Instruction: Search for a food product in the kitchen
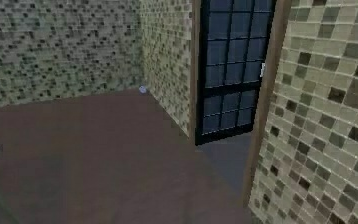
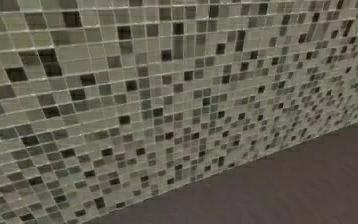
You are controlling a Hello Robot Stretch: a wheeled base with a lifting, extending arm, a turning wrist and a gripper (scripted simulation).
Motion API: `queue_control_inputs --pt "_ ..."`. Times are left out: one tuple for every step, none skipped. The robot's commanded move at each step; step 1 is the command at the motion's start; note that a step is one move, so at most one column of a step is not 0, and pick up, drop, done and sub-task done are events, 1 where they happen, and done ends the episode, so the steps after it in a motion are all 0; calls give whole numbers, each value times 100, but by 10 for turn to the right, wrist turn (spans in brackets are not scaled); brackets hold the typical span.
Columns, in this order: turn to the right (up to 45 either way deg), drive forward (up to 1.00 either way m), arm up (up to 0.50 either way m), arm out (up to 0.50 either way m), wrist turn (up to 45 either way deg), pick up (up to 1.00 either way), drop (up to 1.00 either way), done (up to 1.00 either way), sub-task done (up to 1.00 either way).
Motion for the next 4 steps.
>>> queue_control_inputs --pt "-30 0 0 0 0 0 0 0 0" --pt "450 0 0 0 0 0 0 0 0" --pt "450 0 0 0 0 0 0 0 0" --pt "60 0 0 0 0 0 0 0 0"
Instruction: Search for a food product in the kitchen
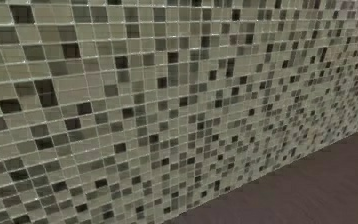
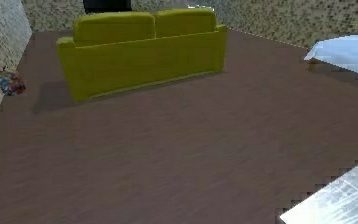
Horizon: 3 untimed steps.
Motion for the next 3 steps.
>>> queue_control_inputs --pt "0 10 0 0 0 0 0 0 0" --pt "-450 0 0 0 0 0 0 0 0" --pt "-390 0 0 0 0 0 0 0 0"
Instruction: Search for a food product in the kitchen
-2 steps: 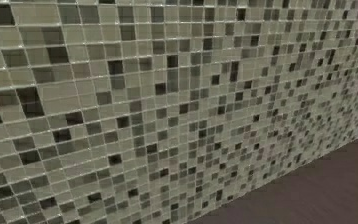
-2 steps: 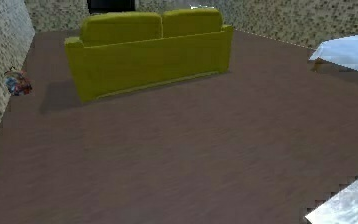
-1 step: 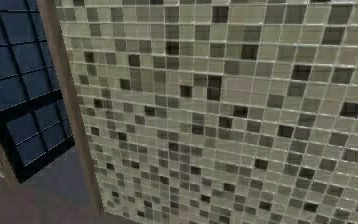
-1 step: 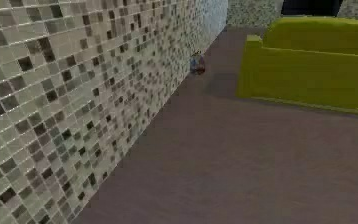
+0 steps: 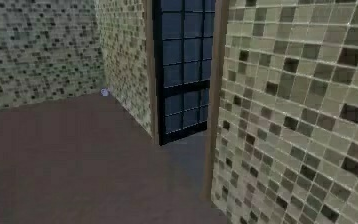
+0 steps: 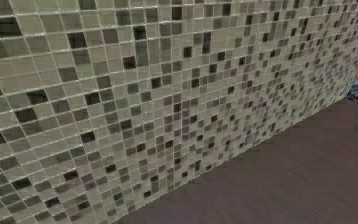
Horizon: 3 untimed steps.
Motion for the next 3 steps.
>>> queue_control_inputs --pt "0 40 0 0 0 0 0 0 0" --pt "-90 0 0 0 0 0 0 0 0" --pt "0 90 0 0 0 0 0 0 0"
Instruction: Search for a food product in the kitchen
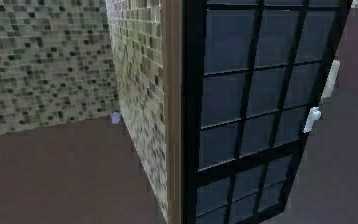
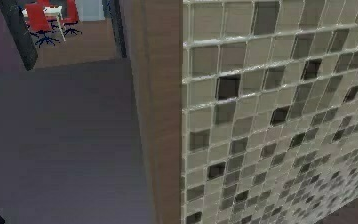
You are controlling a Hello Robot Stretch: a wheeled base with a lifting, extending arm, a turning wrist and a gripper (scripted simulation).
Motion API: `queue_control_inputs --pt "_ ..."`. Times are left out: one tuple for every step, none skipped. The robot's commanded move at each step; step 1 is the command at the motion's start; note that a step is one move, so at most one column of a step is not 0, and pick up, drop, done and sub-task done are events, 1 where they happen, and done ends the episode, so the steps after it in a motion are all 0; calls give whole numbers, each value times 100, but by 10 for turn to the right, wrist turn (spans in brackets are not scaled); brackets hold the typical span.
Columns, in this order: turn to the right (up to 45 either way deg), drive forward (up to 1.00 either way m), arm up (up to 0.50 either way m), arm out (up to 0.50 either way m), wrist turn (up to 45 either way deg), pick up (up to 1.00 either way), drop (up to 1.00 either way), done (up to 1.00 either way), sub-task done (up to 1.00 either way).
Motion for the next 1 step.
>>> queue_control_inputs --pt "-90 0 0 0 0 0 0 0 0"
